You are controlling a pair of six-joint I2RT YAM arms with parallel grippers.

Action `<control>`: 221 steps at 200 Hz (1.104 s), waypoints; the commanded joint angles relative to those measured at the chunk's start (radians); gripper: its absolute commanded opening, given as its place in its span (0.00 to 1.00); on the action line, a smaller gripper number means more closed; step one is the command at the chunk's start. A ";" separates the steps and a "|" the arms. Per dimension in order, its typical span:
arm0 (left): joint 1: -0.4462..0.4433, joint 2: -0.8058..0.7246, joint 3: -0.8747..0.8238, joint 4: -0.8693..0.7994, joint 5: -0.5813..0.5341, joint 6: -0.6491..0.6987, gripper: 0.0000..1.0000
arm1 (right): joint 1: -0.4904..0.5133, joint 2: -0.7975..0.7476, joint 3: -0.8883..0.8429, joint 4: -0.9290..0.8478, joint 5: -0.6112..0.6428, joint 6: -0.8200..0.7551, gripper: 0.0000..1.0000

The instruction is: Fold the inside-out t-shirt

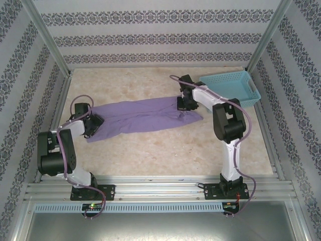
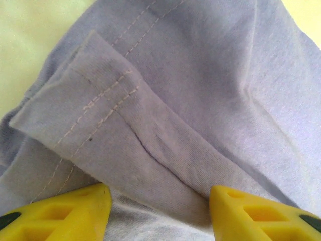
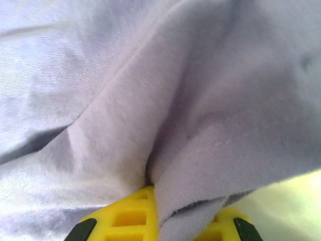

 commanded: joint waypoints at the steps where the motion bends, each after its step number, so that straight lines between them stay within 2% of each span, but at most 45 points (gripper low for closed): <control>1: -0.049 -0.031 -0.078 -0.081 -0.026 -0.050 0.56 | -0.036 -0.192 -0.043 -0.033 0.067 -0.056 0.00; 32: -0.123 -0.104 -0.128 -0.078 -0.045 -0.112 0.56 | -0.020 -0.316 -0.045 -0.085 0.130 -0.082 0.00; 56: -0.215 -0.180 -0.153 -0.109 -0.085 -0.150 0.56 | 0.018 -0.379 -0.001 -0.164 0.224 -0.123 0.00; 95: -0.365 -0.270 -0.206 -0.127 -0.142 -0.223 0.56 | 0.097 -0.413 0.112 -0.314 0.409 -0.197 0.00; 115: -0.409 -0.296 -0.216 -0.127 -0.149 -0.244 0.56 | 0.135 -0.407 0.152 -0.371 0.493 -0.223 0.00; 141: -0.419 -0.344 -0.203 -0.153 -0.130 -0.234 0.57 | 0.171 -0.405 0.159 -0.404 0.594 -0.245 0.00; 187: -0.371 -0.508 -0.151 -0.257 -0.156 -0.122 0.64 | 0.154 -0.446 0.073 -0.356 0.619 -0.260 0.00; 221: -0.352 -0.474 -0.118 -0.279 -0.109 -0.037 0.64 | 0.184 -0.470 0.018 -0.295 0.615 -0.315 0.00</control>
